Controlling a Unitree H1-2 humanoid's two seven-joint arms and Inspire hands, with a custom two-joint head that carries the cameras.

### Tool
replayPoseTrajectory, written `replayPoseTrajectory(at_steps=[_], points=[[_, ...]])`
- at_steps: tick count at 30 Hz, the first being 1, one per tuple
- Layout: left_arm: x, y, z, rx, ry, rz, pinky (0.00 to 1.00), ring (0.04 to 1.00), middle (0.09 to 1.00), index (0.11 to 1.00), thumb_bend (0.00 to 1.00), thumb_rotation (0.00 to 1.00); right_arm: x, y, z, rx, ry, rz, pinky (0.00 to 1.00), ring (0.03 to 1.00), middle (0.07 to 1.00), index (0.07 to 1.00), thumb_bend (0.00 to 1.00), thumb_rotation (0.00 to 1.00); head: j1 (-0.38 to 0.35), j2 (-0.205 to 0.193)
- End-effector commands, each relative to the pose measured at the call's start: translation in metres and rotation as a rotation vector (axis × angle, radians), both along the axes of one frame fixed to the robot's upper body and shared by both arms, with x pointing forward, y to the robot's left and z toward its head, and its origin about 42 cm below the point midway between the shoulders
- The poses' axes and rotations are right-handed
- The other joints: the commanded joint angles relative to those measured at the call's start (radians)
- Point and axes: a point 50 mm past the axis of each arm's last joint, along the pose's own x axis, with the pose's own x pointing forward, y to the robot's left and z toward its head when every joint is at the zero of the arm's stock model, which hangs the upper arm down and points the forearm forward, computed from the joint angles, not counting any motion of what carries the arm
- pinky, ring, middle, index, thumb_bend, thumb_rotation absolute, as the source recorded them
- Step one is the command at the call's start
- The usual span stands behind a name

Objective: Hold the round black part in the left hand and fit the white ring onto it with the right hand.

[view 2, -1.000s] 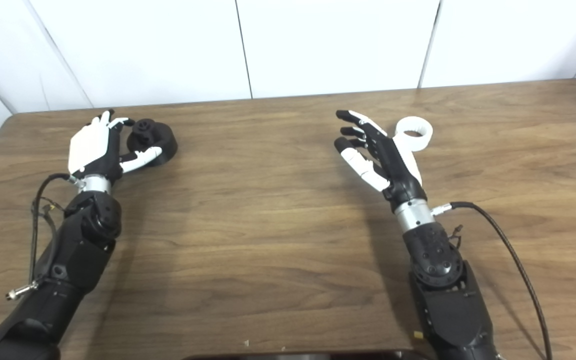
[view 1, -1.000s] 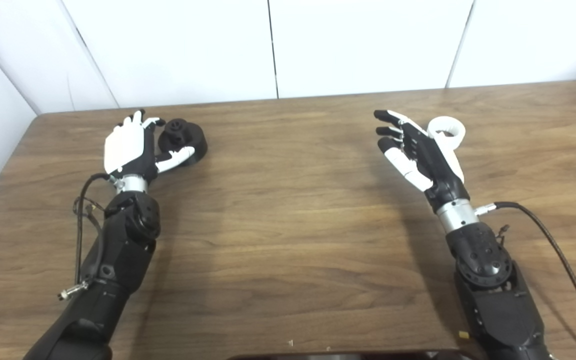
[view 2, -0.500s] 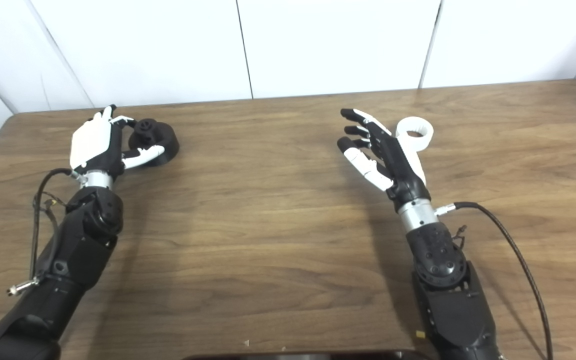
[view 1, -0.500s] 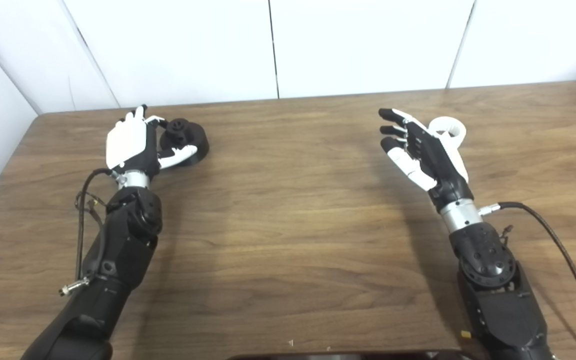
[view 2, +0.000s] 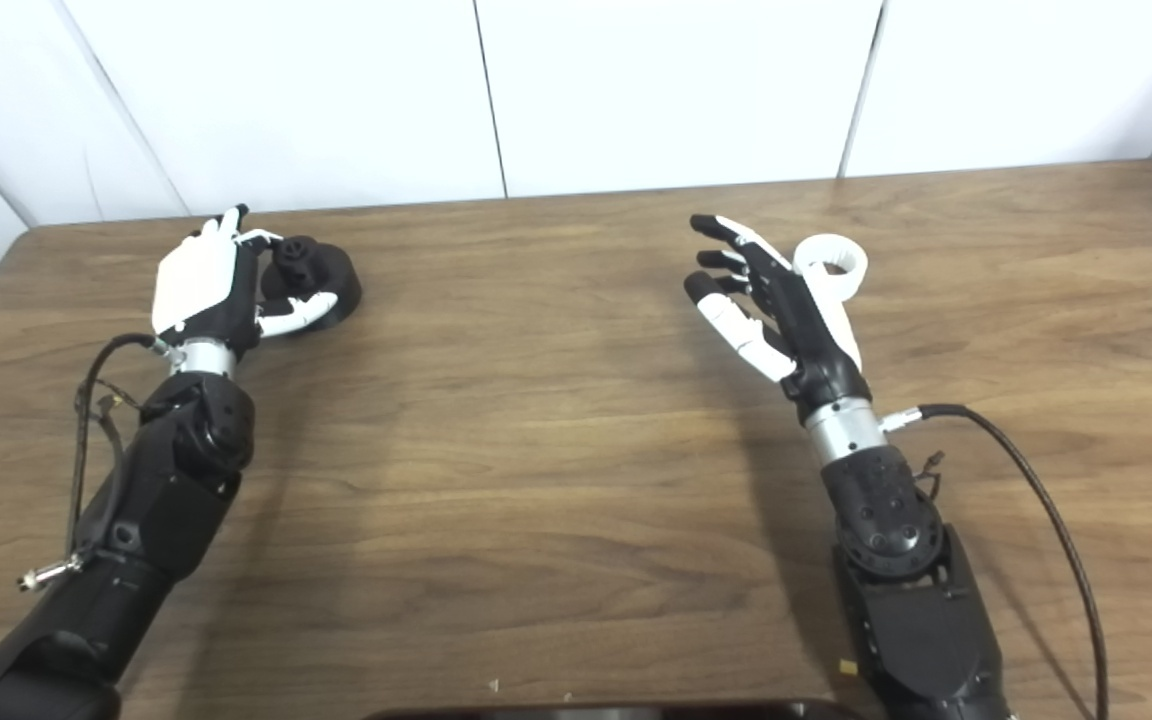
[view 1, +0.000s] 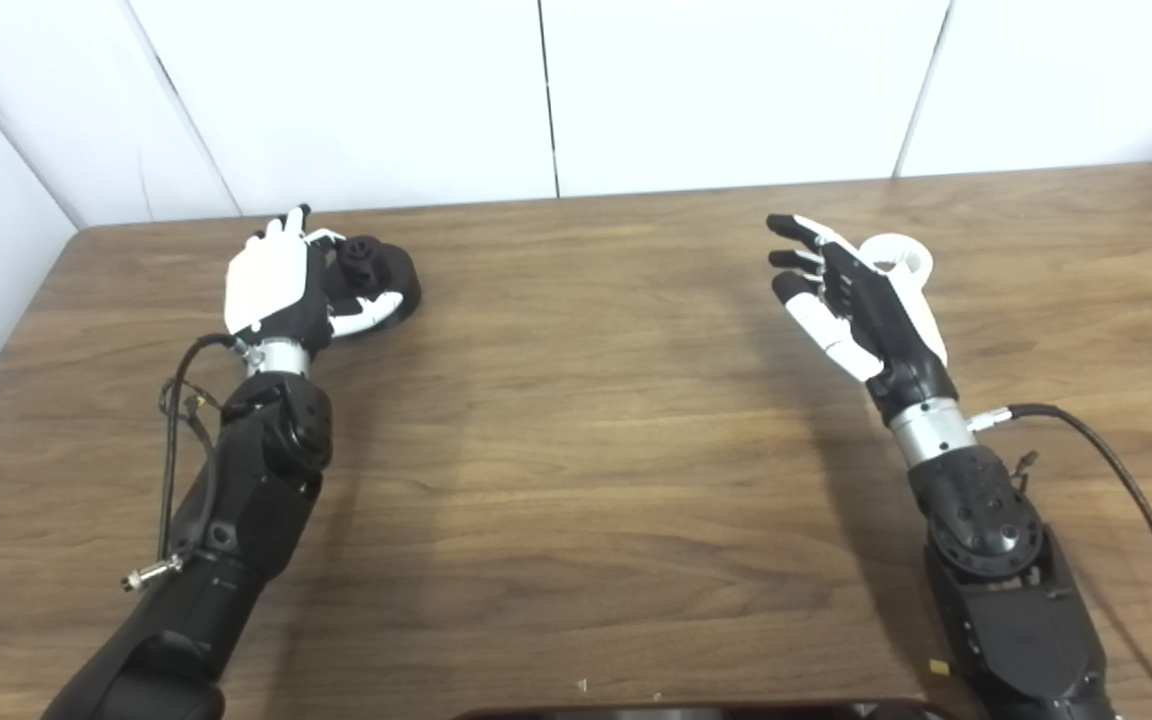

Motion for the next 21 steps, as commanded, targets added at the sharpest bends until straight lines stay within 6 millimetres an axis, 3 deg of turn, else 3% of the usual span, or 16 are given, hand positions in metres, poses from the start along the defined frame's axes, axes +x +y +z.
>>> replayPoseTrajectory(at_steps=[1,21], points=[[-0.007,0.002,-0.013,0.019,0.061,-0.008,1.0,1.0,1.0,0.68,1.0,0.46,0.006,0.002,0.021,0.01,-0.078,0.016,0.72,0.803,0.884,0.841,0.62,0.79,0.001,0.002],[-0.035,-0.028,-0.024,-0.039,0.083,-0.117,1.0,1.0,1.0,0.683,1.0,0.48,0.009,0.0,0.027,0.015,-0.093,0.018,0.73,0.81,0.889,0.838,0.61,0.78,0.006,0.006]])
